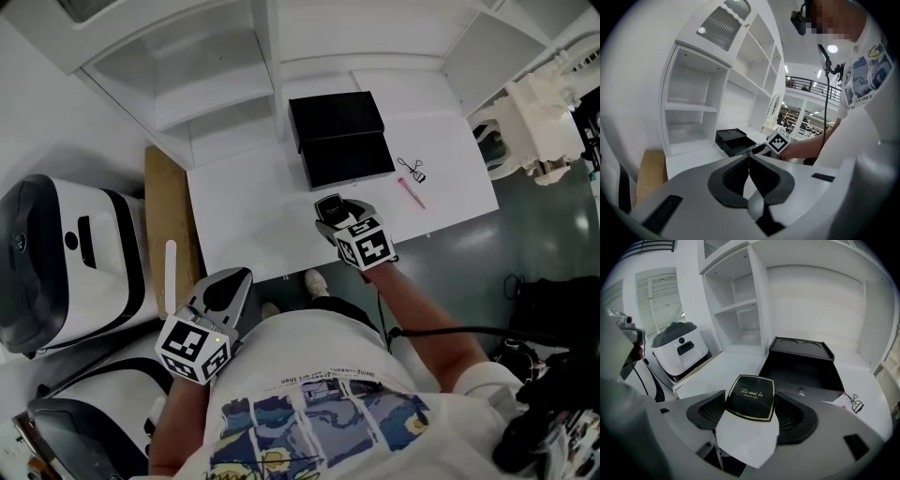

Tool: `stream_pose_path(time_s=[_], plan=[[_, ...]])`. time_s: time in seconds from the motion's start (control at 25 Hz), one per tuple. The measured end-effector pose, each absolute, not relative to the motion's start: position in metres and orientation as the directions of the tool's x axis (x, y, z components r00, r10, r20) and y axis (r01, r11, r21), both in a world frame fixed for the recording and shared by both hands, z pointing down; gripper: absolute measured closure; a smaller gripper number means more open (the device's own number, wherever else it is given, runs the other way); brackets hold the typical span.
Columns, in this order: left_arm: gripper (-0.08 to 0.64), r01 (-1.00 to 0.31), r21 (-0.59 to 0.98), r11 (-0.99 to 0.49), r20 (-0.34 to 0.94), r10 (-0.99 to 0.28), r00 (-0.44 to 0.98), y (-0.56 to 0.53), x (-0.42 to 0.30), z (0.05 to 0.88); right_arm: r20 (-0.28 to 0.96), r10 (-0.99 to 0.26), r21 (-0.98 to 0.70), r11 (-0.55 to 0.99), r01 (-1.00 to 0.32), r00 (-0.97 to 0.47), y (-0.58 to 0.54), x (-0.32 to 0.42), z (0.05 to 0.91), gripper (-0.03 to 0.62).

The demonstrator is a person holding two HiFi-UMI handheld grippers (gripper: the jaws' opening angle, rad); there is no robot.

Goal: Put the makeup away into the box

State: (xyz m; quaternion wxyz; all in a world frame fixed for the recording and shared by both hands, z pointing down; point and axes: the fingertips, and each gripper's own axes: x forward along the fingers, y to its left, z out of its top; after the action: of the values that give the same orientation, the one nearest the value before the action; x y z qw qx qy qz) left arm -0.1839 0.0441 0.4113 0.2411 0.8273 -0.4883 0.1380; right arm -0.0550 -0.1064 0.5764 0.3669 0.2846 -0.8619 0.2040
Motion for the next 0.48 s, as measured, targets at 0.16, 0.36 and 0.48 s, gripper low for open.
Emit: stream_pose_path(time_s=[0.16,0.36,0.48], plan=[[0.546,-0.882,0.260,-0.394,0.458,-0.753,0.472,0.041,-0.180,0.410,0.739,-0.341,-0.136,0.770,-0.624,-0.581,-0.122,-0.049,0.560,0.243],[0.546,-0.896,0.259,-0.360,0.464,-0.768,0.443,0.040,-0.180,0.409,0.740,-0.340,-0.128,0.776,-0.617,-0.581,-0.155,-0.045,0.550,0.244],[0.546,-0.906,0.259,-0.334,0.465,-0.779,0.420,0.039,-0.182,0.409,0.748,-0.330,-0.128,0.780,-0.613,-0.576,-0.177,-0.046,0.551,0.244]])
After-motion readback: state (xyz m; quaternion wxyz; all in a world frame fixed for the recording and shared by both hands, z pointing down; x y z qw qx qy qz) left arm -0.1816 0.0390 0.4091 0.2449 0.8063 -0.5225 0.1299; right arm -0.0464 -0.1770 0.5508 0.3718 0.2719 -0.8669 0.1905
